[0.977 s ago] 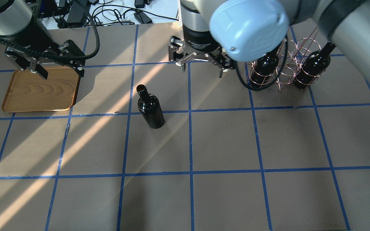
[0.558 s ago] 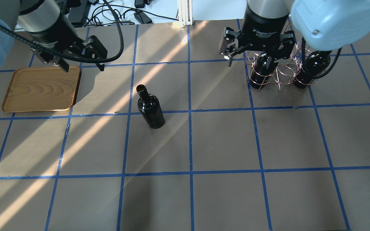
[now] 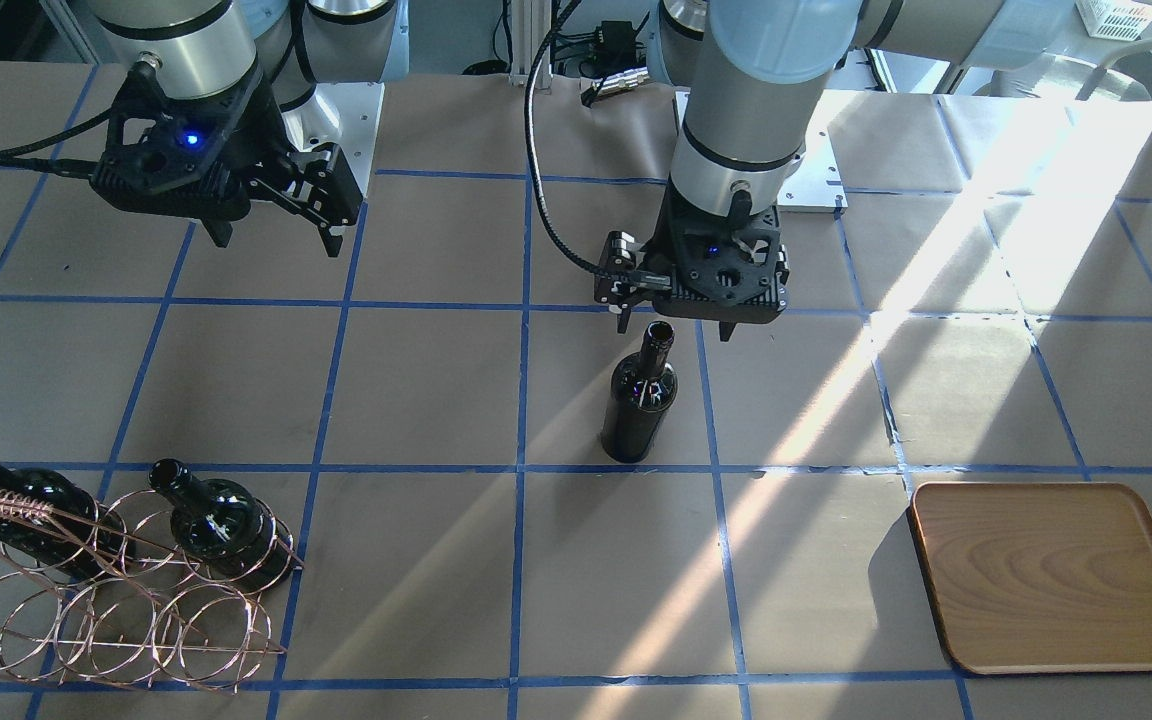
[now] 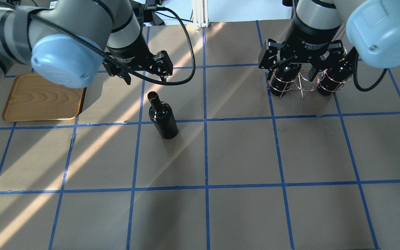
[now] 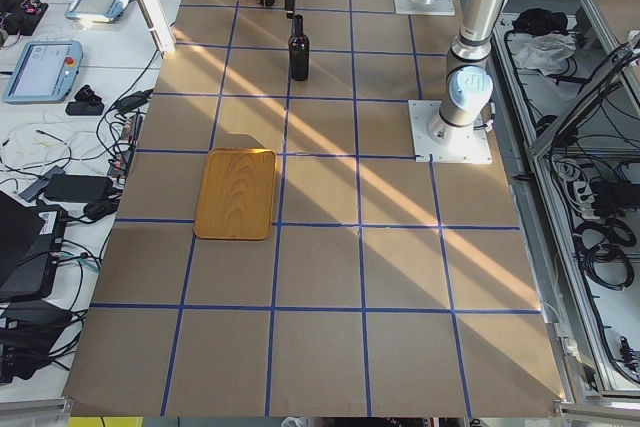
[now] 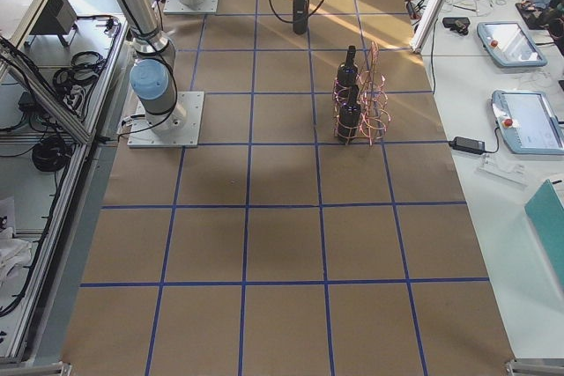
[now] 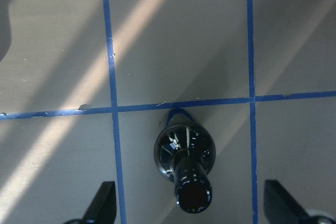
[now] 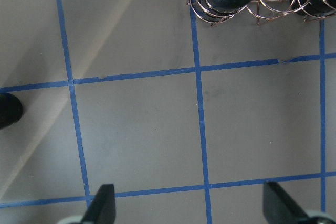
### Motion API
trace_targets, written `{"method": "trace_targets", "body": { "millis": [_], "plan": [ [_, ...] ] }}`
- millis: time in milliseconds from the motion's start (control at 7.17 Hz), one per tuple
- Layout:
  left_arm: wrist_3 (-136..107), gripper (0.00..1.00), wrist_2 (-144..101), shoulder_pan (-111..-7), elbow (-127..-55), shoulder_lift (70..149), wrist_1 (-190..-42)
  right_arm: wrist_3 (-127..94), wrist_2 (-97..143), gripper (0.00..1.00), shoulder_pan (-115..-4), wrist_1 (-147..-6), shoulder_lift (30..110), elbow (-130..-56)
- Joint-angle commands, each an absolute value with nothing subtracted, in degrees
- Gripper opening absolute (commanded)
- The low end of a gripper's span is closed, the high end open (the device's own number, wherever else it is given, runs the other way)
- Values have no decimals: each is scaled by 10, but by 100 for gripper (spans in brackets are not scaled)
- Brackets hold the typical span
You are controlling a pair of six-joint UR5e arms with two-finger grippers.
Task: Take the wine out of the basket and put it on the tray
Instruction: 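Lower the left gripper onto the bottle neck and close it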
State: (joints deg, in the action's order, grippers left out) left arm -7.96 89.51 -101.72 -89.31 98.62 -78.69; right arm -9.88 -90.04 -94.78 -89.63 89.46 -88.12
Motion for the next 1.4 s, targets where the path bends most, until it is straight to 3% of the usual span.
{"method": "trace_targets", "body": {
  "millis": [0, 279, 419, 558, 1256],
  "plan": [
    [-73, 99, 900, -1031, -918, 1004, -780, -97, -901, 100, -949, -897, 896, -883],
    [-46, 97, 903, -1030, -949, 1002, -752, -90, -903, 100, -949, -898, 896, -883],
    [-47, 85, 903, -1029, -949, 1003, -750, -90, -903, 100, -949, -903, 896, -883],
    [-45, 56, 903, -1029, -949, 1003, -751, -90, -904, 100, -950, -906, 896, -883],
    [-54, 54, 904, -1027, -949, 1002, -760, -80, -910, 100, -950, -911, 896, -884]
  ]
}}
